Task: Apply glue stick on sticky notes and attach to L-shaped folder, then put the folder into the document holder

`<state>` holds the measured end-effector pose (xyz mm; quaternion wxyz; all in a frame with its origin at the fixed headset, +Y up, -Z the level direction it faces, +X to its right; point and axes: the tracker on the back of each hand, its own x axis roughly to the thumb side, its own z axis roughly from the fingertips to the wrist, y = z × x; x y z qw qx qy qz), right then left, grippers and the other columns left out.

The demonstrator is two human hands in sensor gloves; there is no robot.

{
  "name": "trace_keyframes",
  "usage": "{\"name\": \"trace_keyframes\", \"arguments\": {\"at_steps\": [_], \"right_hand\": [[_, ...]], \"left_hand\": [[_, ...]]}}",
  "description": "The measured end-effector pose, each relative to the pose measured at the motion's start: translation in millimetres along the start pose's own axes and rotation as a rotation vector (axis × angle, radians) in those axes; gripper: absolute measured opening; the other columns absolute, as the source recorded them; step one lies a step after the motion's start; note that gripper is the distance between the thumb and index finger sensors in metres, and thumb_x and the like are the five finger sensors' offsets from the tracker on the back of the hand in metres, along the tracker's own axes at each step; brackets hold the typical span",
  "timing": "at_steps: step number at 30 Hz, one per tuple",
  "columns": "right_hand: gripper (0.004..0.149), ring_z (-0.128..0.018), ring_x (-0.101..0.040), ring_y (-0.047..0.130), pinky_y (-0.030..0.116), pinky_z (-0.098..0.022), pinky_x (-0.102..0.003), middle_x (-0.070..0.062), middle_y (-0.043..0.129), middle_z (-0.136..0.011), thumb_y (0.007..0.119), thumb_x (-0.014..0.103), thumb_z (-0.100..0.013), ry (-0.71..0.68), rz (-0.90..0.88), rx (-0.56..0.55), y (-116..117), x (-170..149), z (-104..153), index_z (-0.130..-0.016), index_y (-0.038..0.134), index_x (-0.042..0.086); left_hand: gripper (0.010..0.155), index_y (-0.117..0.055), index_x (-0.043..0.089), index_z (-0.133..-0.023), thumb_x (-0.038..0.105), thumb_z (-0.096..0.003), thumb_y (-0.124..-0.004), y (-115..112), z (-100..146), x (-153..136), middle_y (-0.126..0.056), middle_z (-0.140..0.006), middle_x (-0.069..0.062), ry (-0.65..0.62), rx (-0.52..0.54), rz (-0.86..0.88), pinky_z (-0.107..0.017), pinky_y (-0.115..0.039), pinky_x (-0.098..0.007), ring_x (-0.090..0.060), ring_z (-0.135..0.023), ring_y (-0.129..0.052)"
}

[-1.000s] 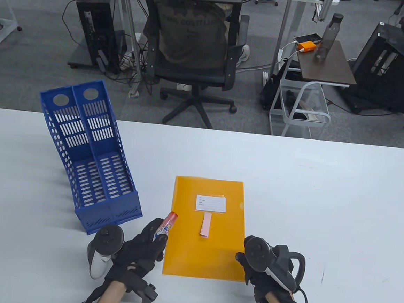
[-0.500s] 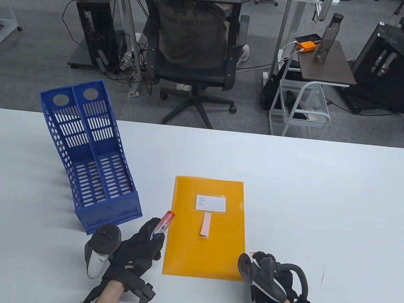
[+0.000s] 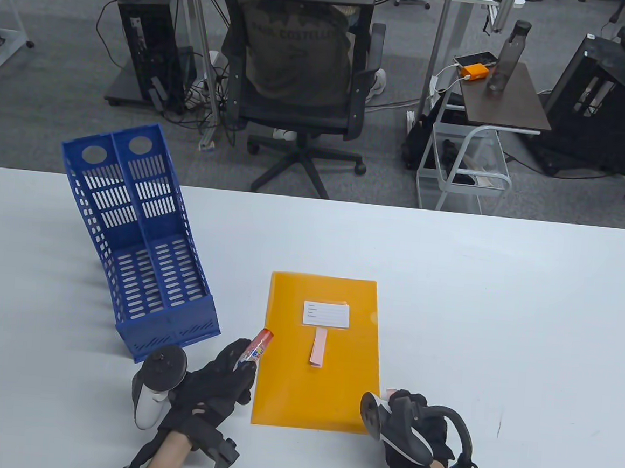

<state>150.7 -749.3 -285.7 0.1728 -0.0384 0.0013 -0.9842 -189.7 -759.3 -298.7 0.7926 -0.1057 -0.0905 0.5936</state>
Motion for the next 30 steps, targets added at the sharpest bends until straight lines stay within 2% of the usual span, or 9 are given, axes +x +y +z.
{"name": "trace_keyframes", "arguments": {"at_steps": [4,11,30], "right_hand": [[0.057,-0.026,-0.023,0.108,0.089,-0.012,-0.035,-0.026,0.098,-0.069,0.098,0.038,-0.038,0.001,0.018,0.015,0.8,1.1,-0.1,-0.081,0.089,0.0],[0.047,-0.027,-0.025,0.108,0.09,-0.014,-0.036,-0.026,0.098,-0.069,0.088,0.033,-0.046,0.018,0.028,0.03,0.4,0.1,0.1,-0.08,0.09,0.001],[0.044,-0.029,-0.024,0.107,0.088,-0.019,-0.039,-0.014,0.105,-0.054,0.088,0.044,-0.042,0.125,-0.054,-0.076,-9.9,-21.2,-6.2,-0.066,0.094,0.008]], "left_hand": [[0.068,-0.049,0.012,-0.107,0.049,-0.054,-0.07,0.3,0.0,0.2,-0.088,-0.074,-0.005,0.004,-0.005,-0.008,-0.059,-0.073,-0.055,-0.023,-0.053,-0.095],[0.067,-0.049,0.012,-0.107,0.049,-0.0541,-0.07,0.9,-0.2,-0.1,-0.088,-0.074,-0.005,0.013,-0.009,0.001,-0.059,-0.073,-0.055,-0.023,-0.053,-0.095],[0.068,-0.051,0.012,-0.107,0.049,-0.0536,-0.072,1.6,-1.6,-0.3,-0.089,-0.074,-0.005,0.015,-0.016,-0.023,-0.06,-0.073,-0.055,-0.024,-0.054,-0.096]]}}
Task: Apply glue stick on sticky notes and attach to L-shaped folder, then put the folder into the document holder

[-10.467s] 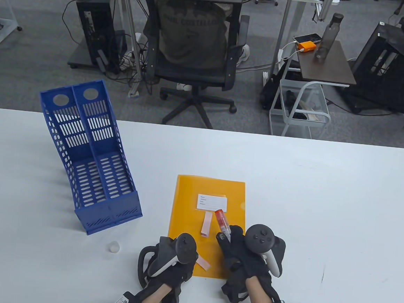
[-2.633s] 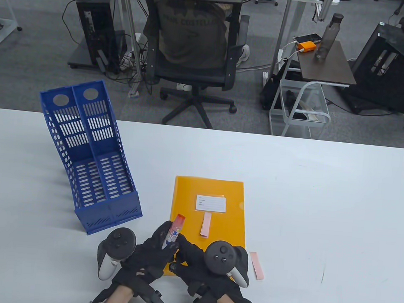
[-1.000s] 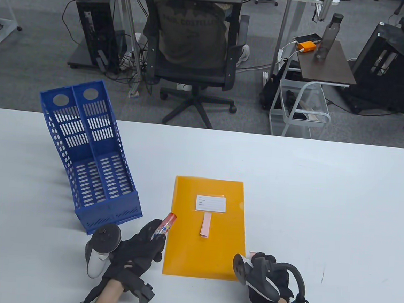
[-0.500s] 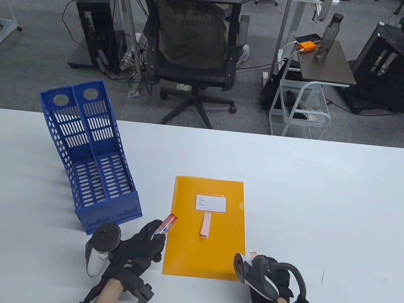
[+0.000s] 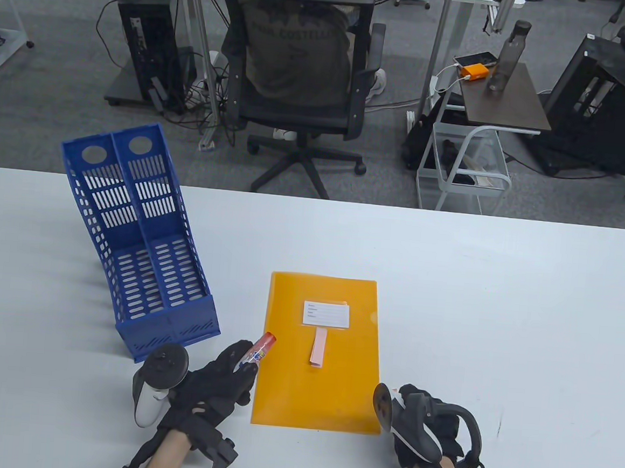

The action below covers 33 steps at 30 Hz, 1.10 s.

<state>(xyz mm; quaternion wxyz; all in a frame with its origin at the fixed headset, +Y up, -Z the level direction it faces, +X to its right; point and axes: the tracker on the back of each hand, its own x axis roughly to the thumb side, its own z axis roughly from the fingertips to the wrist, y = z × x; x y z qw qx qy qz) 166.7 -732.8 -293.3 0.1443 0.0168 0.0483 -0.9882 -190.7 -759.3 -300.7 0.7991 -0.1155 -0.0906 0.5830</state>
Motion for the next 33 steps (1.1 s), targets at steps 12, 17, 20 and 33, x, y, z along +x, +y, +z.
{"name": "trace_keyframes", "arguments": {"at_steps": [12,17,20,33], "right_hand": [[0.041,-0.032,-0.025,0.106,0.087,-0.022,-0.04,-0.014,0.103,-0.056,0.083,0.039,-0.043,0.046,-0.047,-0.02,-6.2,-1.4,-11.6,-0.069,0.092,0.009],[0.04,-0.031,-0.024,0.107,0.089,-0.021,-0.039,-0.016,0.104,-0.057,0.085,0.039,-0.043,0.096,-0.009,-0.077,-7.3,-2.3,-17.1,-0.068,0.094,0.01],[0.04,-0.032,-0.025,0.107,0.089,-0.021,-0.04,-0.016,0.104,-0.059,0.086,0.04,-0.043,0.143,-0.016,-0.124,-11.6,-5.1,-21.7,-0.069,0.094,0.011],[0.04,-0.066,-0.034,0.098,0.085,-0.042,-0.049,-0.019,0.088,-0.087,0.093,0.043,-0.038,-0.353,-0.563,0.03,-45.5,80.5,-12.8,-0.063,0.101,0.012]], "left_hand": [[0.061,-0.052,0.018,-0.109,0.043,-0.055,-0.066,-1.0,-1.2,1.0,-0.087,-0.082,-0.009,-0.004,-0.026,-0.035,-0.061,-0.07,-0.058,-0.026,-0.059,-0.095],[0.062,-0.052,0.019,-0.109,0.044,-0.0548,-0.067,-0.8,-1.1,1.3,-0.086,-0.083,-0.009,-0.011,-0.017,-0.042,-0.062,-0.07,-0.057,-0.026,-0.06,-0.094],[0.062,-0.052,0.018,-0.109,0.044,-0.0547,-0.067,-0.4,-1.0,1.3,-0.086,-0.083,-0.008,-0.013,-0.01,-0.04,-0.062,-0.07,-0.057,-0.025,-0.06,-0.095],[0.065,-0.063,0.017,-0.102,0.05,-0.0489,-0.081,16.8,-0.3,-5.7,-0.099,-0.081,-0.004,-0.018,0.104,-0.039,-0.058,-0.078,-0.054,-0.022,-0.051,-0.104]]}}
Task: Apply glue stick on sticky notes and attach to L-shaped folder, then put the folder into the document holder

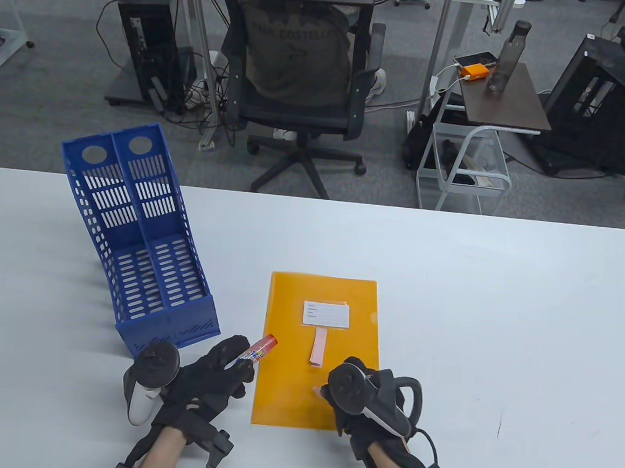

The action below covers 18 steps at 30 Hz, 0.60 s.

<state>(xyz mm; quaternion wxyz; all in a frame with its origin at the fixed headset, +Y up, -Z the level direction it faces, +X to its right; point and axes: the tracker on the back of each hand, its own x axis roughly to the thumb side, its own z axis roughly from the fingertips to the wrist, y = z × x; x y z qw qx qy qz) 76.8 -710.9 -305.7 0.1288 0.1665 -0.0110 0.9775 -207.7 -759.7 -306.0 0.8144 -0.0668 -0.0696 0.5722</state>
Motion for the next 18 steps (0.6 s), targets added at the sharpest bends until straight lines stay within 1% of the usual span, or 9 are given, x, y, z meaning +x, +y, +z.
{"name": "trace_keyframes", "arguments": {"at_steps": [1,2,4,5,7,9,11,15,18], "right_hand": [[0.04,-0.069,-0.035,0.096,0.085,-0.044,-0.05,-0.019,0.086,-0.089,0.093,0.042,-0.038,-0.019,-0.043,0.033,3.9,2.6,-2.2,-0.063,0.101,0.011],[0.041,-0.074,-0.037,0.092,0.081,-0.049,-0.054,-0.019,0.081,-0.094,0.093,0.04,-0.039,-0.04,-0.124,0.104,12.7,5.8,-6.4,-0.064,0.101,0.009],[0.04,-0.084,-0.04,0.082,0.071,-0.058,-0.061,-0.02,0.071,-0.1,0.093,0.038,-0.04,-0.027,-0.2,0.176,24.6,6.5,-10.3,-0.065,0.099,0.007],[0.04,-0.087,-0.042,0.078,0.066,-0.06,-0.063,-0.02,0.068,-0.102,0.092,0.036,-0.041,-0.008,-0.202,0.169,29.0,5.7,-11.3,-0.066,0.099,0.005],[0.041,-0.088,-0.055,0.068,0.062,-0.06,-0.066,-0.021,0.072,-0.099,0.091,0.034,-0.042,0.046,-0.135,0.117,32.4,3.7,-9.9,-0.066,0.097,0.002],[0.041,-0.086,-0.056,0.069,0.064,-0.059,-0.066,-0.021,0.076,-0.097,0.09,0.036,-0.042,0.086,0.015,0.029,32.9,0.2,-7.1,-0.064,0.098,0.002],[0.041,-0.086,-0.055,0.068,0.064,-0.06,-0.065,-0.021,0.077,-0.097,0.091,0.036,-0.042,0.112,0.075,0.03,33.0,-3.3,-6.3,-0.064,0.099,0.002],[0.042,-0.089,-0.05,0.064,0.063,-0.062,-0.062,-0.024,0.069,-0.1,0.089,0.031,-0.044,0.13,0.016,0.059,36.5,-11.8,-8.6,-0.067,0.096,-0.003],[0.042,-0.087,-0.05,0.067,0.067,-0.06,-0.059,-0.025,0.068,-0.1,0.089,0.031,-0.045,0.138,-0.044,0.089,39.5,-16.6,-10.5,-0.068,0.095,-0.004]], "left_hand": [[0.065,-0.064,0.017,-0.101,0.05,-0.0486,-0.082,1.0,0.2,-0.6,-0.099,-0.081,-0.005,0.003,0.006,-0.003,-0.058,-0.078,-0.053,-0.022,-0.051,-0.104],[0.064,-0.065,0.017,-0.101,0.05,-0.0486,-0.082,1.9,0.3,-1.2,-0.099,-0.081,-0.004,0.002,0.013,-0.007,-0.058,-0.079,-0.053,-0.022,-0.051,-0.104],[0.062,-0.066,0.018,-0.1,0.05,-0.0488,-0.082,2.8,0.4,-1.7,-0.099,-0.081,-0.005,0.002,0.022,-0.007,-0.058,-0.078,-0.054,-0.023,-0.05,-0.104],[0.062,-0.066,0.017,-0.1,0.049,-0.049,-0.082,2.9,0.4,-1.6,-0.099,-0.081,-0.006,0.002,0.02,-0.006,-0.058,-0.078,-0.054,-0.023,-0.051,-0.103],[0.062,-0.066,0.017,-0.1,0.048,-0.0488,-0.082,2.7,0.4,-1.4,-0.098,-0.081,-0.007,0.001,0.019,-0.007,-0.058,-0.077,-0.055,-0.023,-0.051,-0.103],[0.063,-0.069,0.019,-0.099,0.05,-0.0469,-0.086,0.5,-0.4,0.6,-0.1,-0.079,-0.005,-0.038,0.003,-0.02,-0.059,-0.077,-0.055,-0.023,-0.052,-0.102],[0.064,-0.073,0.02,-0.096,0.054,-0.0447,-0.088,-3.1,-1.5,4.4,-0.104,-0.074,-0.003,-0.076,-0.03,-0.039,-0.059,-0.077,-0.055,-0.023,-0.051,-0.102],[0.057,-0.08,0.023,-0.091,0.055,-0.0439,-0.089,-16.5,-0.5,16.8,-0.104,-0.065,-0.005,-0.141,-0.069,-0.096,-0.061,-0.075,-0.056,-0.024,-0.054,-0.1],[0.056,-0.08,0.024,-0.091,0.054,-0.0439,-0.09,-29.7,0.4,28.6,-0.098,-0.067,-0.005,-0.174,-0.099,-0.148,-0.064,-0.07,-0.058,-0.024,-0.062,-0.095]]}}
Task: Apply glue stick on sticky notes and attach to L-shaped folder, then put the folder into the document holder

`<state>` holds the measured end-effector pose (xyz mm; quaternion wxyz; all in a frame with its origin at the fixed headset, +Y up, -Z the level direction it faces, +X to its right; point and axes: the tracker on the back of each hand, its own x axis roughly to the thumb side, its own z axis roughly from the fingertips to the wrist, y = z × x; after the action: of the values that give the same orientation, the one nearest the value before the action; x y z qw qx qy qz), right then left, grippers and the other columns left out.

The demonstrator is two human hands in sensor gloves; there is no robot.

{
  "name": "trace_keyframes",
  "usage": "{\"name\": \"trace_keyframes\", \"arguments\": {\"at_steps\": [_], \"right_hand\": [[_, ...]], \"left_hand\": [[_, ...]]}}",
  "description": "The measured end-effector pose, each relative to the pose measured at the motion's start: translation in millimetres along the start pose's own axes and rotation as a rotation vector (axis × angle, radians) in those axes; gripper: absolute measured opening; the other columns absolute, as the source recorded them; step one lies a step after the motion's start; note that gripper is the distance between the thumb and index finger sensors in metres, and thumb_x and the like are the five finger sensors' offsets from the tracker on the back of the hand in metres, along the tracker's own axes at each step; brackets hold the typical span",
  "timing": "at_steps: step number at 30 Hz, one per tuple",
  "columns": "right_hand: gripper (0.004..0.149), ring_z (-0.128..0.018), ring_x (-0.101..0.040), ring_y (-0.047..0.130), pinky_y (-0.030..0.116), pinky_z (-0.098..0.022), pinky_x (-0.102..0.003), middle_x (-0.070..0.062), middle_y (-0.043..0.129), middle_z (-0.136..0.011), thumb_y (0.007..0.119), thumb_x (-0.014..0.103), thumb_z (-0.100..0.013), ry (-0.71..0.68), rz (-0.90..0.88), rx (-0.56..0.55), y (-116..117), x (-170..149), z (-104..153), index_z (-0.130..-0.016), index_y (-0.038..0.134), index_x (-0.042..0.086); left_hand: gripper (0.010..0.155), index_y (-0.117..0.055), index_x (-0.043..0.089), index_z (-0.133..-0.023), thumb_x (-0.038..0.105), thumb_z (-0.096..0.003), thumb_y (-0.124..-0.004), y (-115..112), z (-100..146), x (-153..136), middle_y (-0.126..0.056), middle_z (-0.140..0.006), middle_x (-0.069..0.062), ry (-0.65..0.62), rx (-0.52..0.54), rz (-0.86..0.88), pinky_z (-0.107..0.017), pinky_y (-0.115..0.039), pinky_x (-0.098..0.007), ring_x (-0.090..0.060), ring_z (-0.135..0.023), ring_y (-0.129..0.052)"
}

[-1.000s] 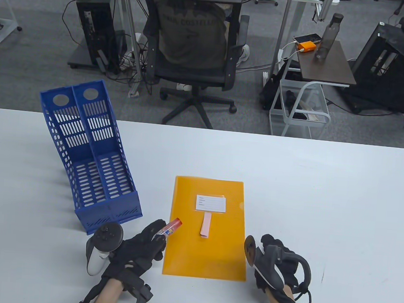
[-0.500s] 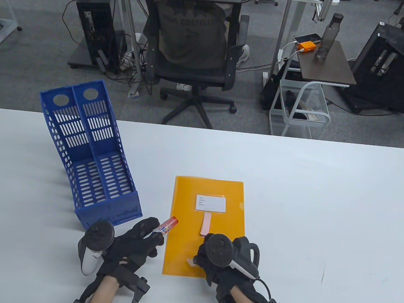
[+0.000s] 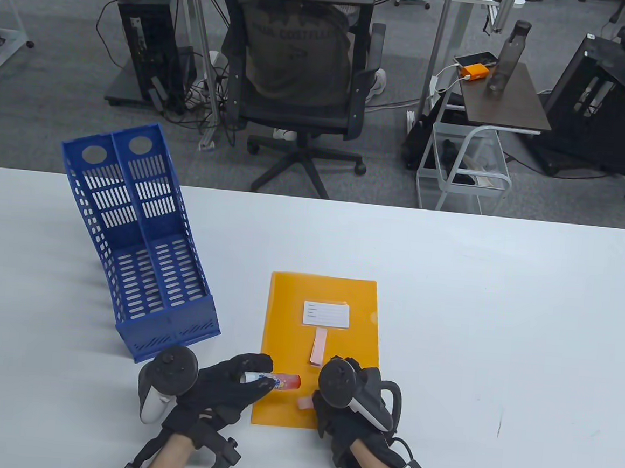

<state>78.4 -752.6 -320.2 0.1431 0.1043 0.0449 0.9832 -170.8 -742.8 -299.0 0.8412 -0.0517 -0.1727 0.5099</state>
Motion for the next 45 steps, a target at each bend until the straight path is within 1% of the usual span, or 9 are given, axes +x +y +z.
{"name": "trace_keyframes", "arguments": {"at_steps": [4,7,13,18,23,27,31,38,45], "right_hand": [[0.042,-0.082,-0.048,0.077,0.075,-0.054,-0.056,-0.027,0.068,-0.099,0.088,0.031,-0.045,0.009,-0.024,0.026,2.5,-4.0,-2.5,-0.07,0.094,-0.002],[0.042,-0.08,-0.047,0.079,0.077,-0.053,-0.055,-0.027,0.07,-0.098,0.086,0.032,-0.046,0.009,-0.014,0.021,2.7,-4.4,-2.8,-0.073,0.092,0.001],[0.041,-0.08,-0.044,0.079,0.078,-0.052,-0.052,-0.025,0.072,-0.097,0.086,0.029,-0.046,0.008,-0.002,0.007,4.1,-5.8,-2.5,-0.073,0.092,-0.001],[0.041,-0.079,-0.043,0.08,0.079,-0.051,-0.051,-0.023,0.074,-0.096,0.086,0.029,-0.045,0.003,0.011,-0.006,4.8,-6.0,-2.5,-0.072,0.093,-0.001],[0.041,-0.081,-0.042,0.078,0.078,-0.052,-0.05,-0.022,0.073,-0.097,0.084,0.027,-0.046,0.007,-0.013,0.007,4.7,-9.2,-2.0,-0.074,0.092,-0.002],[0.041,-0.082,-0.042,0.077,0.077,-0.053,-0.05,-0.021,0.072,-0.098,0.083,0.027,-0.046,0.007,-0.022,0.015,4.9,-10.3,-1.9,-0.074,0.092,-0.002],[0.042,-0.082,-0.041,0.077,0.077,-0.054,-0.05,-0.021,0.072,-0.098,0.083,0.027,-0.046,0.001,-0.015,0.02,5.2,-10.4,-1.6,-0.075,0.091,-0.002],[0.041,-0.081,-0.041,0.08,0.08,-0.051,-0.049,-0.02,0.075,-0.096,0.087,0.029,-0.045,0.002,0.038,0.013,4.2,-7.7,-1.0,-0.073,0.093,-0.001],[0.043,-0.081,-0.04,0.081,0.081,-0.051,-0.048,-0.019,0.076,-0.096,0.094,0.03,-0.042,-0.003,0.062,0.011,4.3,-7.7,-0.9,-0.072,0.094,0.0]], "left_hand": [[0.056,-0.083,0.024,-0.089,0.053,-0.042,-0.094,-11.1,-5.4,19.0,-0.096,-0.067,-0.005,-0.016,-0.009,-0.206,-0.066,-0.067,-0.06,-0.024,-0.066,-0.092],[0.055,-0.083,0.025,-0.088,0.053,-0.0421,-0.094,-18.1,-7.8,32.0,-0.096,-0.067,-0.005,-0.014,0.02,-0.349,-0.067,-0.067,-0.06,-0.024,-0.067,-0.091],[0.053,-0.087,0.024,-0.085,0.054,-0.0416,-0.094,-32.3,-13.1,48.5,-0.098,-0.062,-0.004,-0.016,-0.005,-0.558,-0.065,-0.069,-0.06,-0.024,-0.062,-0.093],[0.052,-0.088,0.024,-0.084,0.054,-0.0419,-0.094,-47.4,-22.3,54.4,-0.098,-0.061,-0.004,-0.01,-0.046,-0.618,-0.066,-0.068,-0.06,-0.024,-0.062,-0.093],[0.052,-0.087,0.024,-0.085,0.053,-0.0423,-0.094,-58.9,-37.1,53.8,-0.097,-0.062,-0.004,0.032,-0.118,-0.649,-0.066,-0.068,-0.06,-0.025,-0.063,-0.093],[0.053,-0.087,0.025,-0.086,0.053,-0.0425,-0.093,-65.3,-43.9,54.7,-0.097,-0.064,-0.004,0.046,-0.132,-0.713,-0.066,-0.067,-0.06,-0.025,-0.065,-0.092],[0.052,-0.085,0.026,-0.087,0.053,-0.0432,-0.092,-69.5,-48.0,54.7,-0.096,-0.066,-0.004,0.057,-0.148,-0.729,-0.067,-0.067,-0.06,-0.025,-0.066,-0.091],[0.052,-0.085,0.026,-0.087,0.053,-0.0435,-0.091,-76.4,-51.5,56.5,-0.096,-0.066,-0.004,0.061,-0.168,-0.787,-0.067,-0.066,-0.06,-0.025,-0.067,-0.091],[0.051,-0.085,0.026,-0.088,0.053,-0.0444,-0.091,-78.5,-53.4,58.6,-0.095,-0.066,-0.004,0.063,-0.179,-0.815,-0.067,-0.066,-0.061,-0.025,-0.067,-0.091]]}}
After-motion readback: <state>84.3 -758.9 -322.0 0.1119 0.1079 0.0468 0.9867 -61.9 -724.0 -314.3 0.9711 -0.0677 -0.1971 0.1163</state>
